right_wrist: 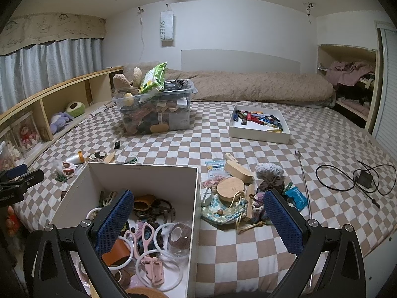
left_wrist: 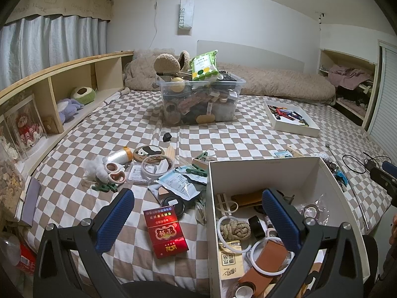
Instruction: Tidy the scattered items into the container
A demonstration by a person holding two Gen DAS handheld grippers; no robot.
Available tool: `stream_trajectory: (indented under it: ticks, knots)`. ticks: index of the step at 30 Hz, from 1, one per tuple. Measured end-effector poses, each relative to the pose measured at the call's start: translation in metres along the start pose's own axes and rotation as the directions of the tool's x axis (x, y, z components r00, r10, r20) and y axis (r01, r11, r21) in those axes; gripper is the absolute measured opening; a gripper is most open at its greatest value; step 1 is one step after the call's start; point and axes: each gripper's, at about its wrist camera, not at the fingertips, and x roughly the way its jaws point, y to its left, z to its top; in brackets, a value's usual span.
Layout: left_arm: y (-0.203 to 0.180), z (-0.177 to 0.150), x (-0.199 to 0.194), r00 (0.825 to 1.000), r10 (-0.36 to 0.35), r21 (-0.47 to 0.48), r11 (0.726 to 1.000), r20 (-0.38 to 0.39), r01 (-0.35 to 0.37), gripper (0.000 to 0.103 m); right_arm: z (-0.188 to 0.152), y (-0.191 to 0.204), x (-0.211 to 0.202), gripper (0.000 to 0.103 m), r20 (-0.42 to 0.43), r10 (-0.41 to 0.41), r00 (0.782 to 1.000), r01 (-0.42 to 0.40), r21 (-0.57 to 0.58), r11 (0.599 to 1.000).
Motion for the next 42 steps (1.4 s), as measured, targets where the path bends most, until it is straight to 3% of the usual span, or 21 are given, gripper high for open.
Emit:
stream_trajectory:
  ticks: [9, 20, 27, 38, 42]
  knots:
    - [0.006, -0.008, 0.011, 0.999, 0.017, -0.029, 0.999, -0.035, -0.018, 0.103, -0.003, -0.005, 0.006, 0.103, -0.011, -0.007, 1.0, 0.008, 0.017, 1.0]
    - [0.043, -0.011, 0.017, 0.996, 0.065, -0.108, 0.992, -0.06, -0.071, 0.103, -0.005, -0.023, 0.014, 0.103, -0.022, -0.031, 0.999, 0.032, 0.064, 0.997]
    - [0.056, -0.02, 0.035, 0.99, 0.061, -0.121, 0.99, -0.124, -0.076, 0.103, -0.007, -0.031, 0.021, 0.103, -0.038, -0.038, 0.999, 0.041, 0.084, 0.996]
    - [0.064, -0.043, 0.082, 0.959, 0.08, -0.105, 0.988, -0.273, -0.112, 0.103, -0.013, -0.047, 0.033, 0.103, -0.078, -0.061, 0.995, 0.071, 0.128, 0.989]
    - [0.069, -0.048, 0.1, 0.938, 0.111, -0.071, 0.987, -0.329, -0.141, 0.103, -0.015, -0.052, 0.039, 0.103, -0.091, -0.067, 0.994, 0.079, 0.138, 0.987]
